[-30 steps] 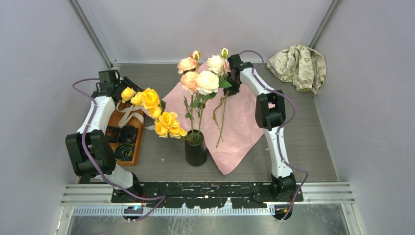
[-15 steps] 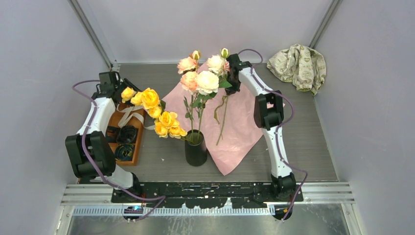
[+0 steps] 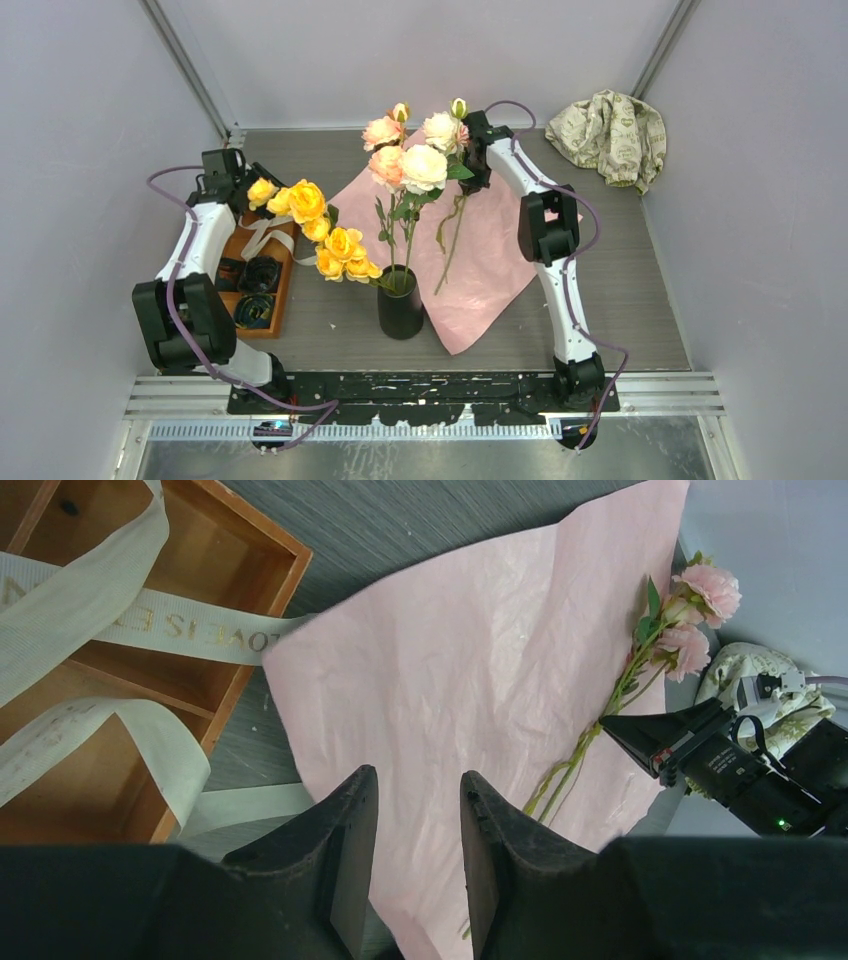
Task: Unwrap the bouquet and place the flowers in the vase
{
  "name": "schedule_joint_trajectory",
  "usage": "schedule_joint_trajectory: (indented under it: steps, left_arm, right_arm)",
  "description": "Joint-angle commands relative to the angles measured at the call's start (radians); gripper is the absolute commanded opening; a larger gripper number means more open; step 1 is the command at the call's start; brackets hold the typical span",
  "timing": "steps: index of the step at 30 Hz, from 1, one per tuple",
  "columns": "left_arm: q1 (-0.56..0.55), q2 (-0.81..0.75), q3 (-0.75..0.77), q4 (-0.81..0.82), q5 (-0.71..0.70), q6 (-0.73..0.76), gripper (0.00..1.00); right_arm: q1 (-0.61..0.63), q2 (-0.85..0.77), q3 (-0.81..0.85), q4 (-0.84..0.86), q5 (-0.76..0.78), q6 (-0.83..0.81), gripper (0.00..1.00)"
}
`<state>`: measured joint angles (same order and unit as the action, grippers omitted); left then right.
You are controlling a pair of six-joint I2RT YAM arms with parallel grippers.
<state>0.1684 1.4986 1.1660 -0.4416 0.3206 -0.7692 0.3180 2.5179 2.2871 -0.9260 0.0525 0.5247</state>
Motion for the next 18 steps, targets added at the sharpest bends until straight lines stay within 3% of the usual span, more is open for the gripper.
schedule_joint_trajectory:
  steps: [1, 18]
  left_arm:
    - [0.001, -0.057, -0.005, 0.003, -0.008, 0.016, 0.36]
    - [0.001, -0.091, -0.018, -0.009, -0.019, 0.021, 0.36]
  right_arm:
    - [0.003, -0.053, -0.04, 0.018, 0.024, 0.003, 0.01]
    - [0.014, -0.622, -0.294, 0.102, 0.129, -0.064, 0.01]
